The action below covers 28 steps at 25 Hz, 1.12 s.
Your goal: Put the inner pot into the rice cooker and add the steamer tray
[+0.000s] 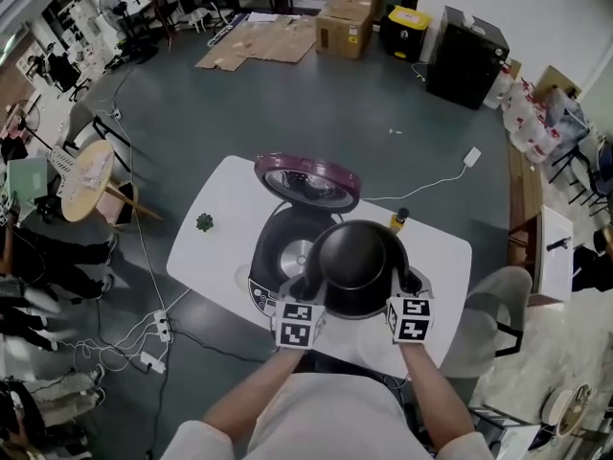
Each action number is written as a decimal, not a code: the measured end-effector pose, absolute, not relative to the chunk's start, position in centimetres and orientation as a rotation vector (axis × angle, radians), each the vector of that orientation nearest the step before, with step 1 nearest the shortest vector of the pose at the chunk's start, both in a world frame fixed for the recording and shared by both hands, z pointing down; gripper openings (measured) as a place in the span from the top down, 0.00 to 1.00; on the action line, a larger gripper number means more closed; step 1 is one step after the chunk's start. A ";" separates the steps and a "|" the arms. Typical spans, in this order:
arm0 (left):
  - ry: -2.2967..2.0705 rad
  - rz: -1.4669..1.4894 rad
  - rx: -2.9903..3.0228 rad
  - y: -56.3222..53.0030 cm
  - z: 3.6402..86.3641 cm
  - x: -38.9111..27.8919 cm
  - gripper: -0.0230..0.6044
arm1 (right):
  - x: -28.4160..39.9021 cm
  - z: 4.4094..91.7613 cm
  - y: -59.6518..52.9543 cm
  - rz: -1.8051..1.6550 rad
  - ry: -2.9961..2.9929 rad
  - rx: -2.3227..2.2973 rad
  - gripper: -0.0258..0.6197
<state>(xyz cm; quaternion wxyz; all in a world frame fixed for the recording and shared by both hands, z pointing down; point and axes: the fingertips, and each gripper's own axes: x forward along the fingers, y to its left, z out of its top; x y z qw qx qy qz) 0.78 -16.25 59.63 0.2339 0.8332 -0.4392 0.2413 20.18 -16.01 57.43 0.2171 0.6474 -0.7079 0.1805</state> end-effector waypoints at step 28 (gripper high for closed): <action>-1.380 0.821 2.234 -20.8 62.7 -13.0 0.73 | 6.1 61.6 -21.3 0.508 -2.040 1.604 0.83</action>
